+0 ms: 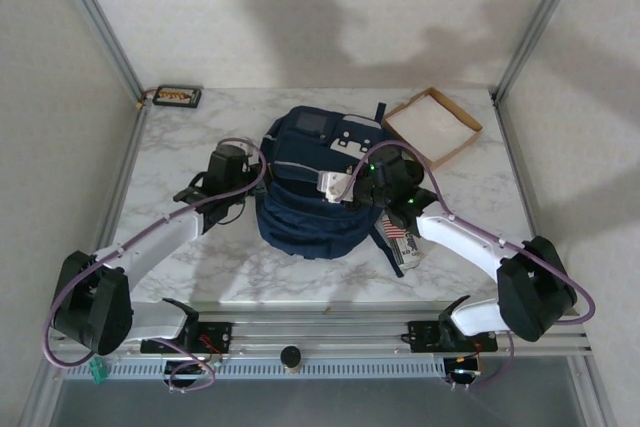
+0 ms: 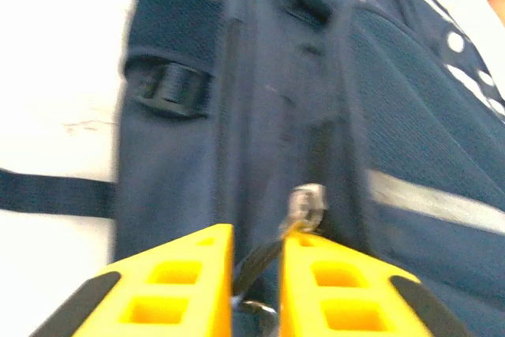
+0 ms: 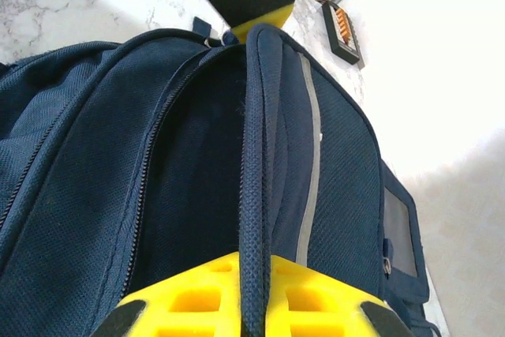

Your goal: Pack books, pencil case, and school supplies into a backpack

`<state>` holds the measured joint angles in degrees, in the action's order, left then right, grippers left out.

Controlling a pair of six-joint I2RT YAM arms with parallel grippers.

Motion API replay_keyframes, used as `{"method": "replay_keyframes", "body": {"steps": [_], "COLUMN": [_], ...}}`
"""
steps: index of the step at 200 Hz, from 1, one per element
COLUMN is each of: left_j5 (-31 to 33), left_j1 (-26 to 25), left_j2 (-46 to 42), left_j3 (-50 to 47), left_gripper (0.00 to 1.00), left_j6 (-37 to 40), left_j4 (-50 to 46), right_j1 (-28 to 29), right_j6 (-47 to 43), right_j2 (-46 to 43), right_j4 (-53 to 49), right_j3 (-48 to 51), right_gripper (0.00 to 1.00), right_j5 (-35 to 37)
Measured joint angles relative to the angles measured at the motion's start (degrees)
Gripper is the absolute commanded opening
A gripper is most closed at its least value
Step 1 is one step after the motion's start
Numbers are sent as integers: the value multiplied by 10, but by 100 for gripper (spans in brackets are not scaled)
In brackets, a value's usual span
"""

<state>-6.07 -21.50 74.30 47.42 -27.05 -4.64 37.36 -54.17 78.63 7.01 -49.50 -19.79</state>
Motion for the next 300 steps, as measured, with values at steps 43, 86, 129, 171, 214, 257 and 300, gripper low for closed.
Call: {"method": "replay_keyframes", "body": {"steps": [43,86,129,171,214,257,300], "left_j5": [116,145,150,152,151,118,60], "left_j1": [24,-34,-71,-84,-84,-84,-92], "left_j2": [-106,-140,-118,-118,-83,-18,-18], "left_j3": [-30,-32,-18,-14,-12,-4,-30], "left_gripper": [57,67,77,84,87,87,82], "left_j6": [23,59,101,110,70,9,-45], "left_j4": [-40,-46,-76,-91,-77,-75,-52], "right_j1": [-7,-8,-8,-22,-78,-123,-119], "right_j6": [27,59,168,431,738,903,939], "right_j2": [6,8,-63,-189,-195,35,216], "right_j4": [-26,-30,2,71,23,-86,-145], "right_j3": [-24,-26,15,100,100,-46,-186], "right_gripper": [0,26,59,99,99,99,99], "right_j5": [-20,-27,-37,17,149,140,83]}}
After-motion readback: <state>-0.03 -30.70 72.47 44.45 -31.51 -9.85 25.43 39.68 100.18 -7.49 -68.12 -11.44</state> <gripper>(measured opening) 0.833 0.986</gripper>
